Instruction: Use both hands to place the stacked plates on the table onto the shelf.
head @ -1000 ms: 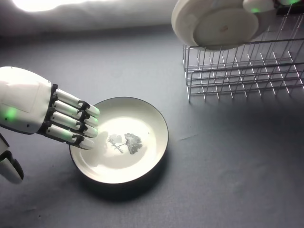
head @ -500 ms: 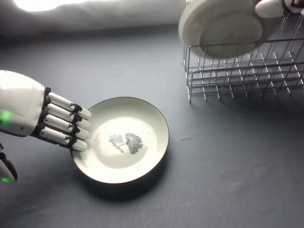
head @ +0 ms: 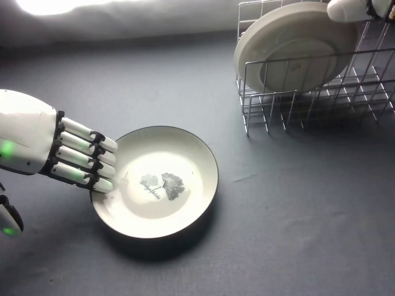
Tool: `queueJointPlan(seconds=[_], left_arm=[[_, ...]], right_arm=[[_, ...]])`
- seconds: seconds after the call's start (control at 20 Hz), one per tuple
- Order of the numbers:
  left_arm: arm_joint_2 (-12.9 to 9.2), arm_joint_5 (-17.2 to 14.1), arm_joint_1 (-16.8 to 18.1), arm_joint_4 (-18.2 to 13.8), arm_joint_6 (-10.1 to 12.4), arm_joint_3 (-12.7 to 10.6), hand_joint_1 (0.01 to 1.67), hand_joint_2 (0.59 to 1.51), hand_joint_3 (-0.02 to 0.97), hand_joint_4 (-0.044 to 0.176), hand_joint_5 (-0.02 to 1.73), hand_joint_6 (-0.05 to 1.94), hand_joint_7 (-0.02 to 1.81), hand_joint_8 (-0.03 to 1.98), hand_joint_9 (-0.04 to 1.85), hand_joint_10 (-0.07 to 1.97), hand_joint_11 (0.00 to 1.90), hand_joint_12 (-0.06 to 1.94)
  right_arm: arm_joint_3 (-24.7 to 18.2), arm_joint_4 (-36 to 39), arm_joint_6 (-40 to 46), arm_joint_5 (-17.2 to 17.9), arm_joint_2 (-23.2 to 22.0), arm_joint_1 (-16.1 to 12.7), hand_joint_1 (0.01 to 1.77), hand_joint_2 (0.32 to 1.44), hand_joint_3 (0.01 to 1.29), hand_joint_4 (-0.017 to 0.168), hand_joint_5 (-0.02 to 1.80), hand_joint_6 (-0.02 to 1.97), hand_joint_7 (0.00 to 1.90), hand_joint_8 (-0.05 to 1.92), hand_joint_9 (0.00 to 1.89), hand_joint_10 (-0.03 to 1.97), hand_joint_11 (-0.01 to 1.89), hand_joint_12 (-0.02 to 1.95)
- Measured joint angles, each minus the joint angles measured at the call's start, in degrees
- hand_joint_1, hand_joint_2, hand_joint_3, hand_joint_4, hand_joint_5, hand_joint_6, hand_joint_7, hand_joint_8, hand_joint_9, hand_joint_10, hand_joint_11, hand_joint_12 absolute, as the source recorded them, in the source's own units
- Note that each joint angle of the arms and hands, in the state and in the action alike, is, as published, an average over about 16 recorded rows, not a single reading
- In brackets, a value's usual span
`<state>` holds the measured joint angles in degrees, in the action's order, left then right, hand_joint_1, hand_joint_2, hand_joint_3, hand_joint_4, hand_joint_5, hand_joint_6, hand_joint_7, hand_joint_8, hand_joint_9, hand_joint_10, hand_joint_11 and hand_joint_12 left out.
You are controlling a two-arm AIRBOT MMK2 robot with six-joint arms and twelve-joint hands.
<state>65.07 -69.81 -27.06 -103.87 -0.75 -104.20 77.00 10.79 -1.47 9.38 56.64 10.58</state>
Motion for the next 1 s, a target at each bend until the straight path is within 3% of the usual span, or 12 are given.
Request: queueJointPlan(seconds=[0.3,0.55,1.0], left_arm=[[0.1,0.1,-0.5,0.3,0.0,-0.3,0.02,1.101,0.007,-0.001,0.02,0.01,0.02,0.01,0.01,0.00,0.02,-0.03],[0.0,0.1,-1.2,0.6,0.0,-0.3,0.02,1.099,0.007,-0.002,0.01,0.01,0.02,0.01,0.01,0.00,0.02,-0.03],[0.0,0.5,-3.0,1.4,-0.1,0.0,0.02,1.101,0.007,-0.005,0.01,0.00,0.02,0.01,0.01,0.00,0.01,-0.03]], right_arm=[[-1.0,8.9,0.2,2.7,0.0,-1.1,0.80,1.02,0.01,-0.004,0.09,0.02,0.11,0.02,0.11,0.00,0.01,0.45],[-1.9,21.1,-0.2,6.5,0.5,-1.9,0.74,0.99,0.01,-0.004,0.03,0.02,0.04,0.02,0.04,0.00,0.01,0.18],[-2.8,43.9,-1.7,16.6,2.0,-1.8,0.71,0.95,0.01,0.000,0.02,0.02,0.01,0.02,0.02,0.00,0.02,0.00]])
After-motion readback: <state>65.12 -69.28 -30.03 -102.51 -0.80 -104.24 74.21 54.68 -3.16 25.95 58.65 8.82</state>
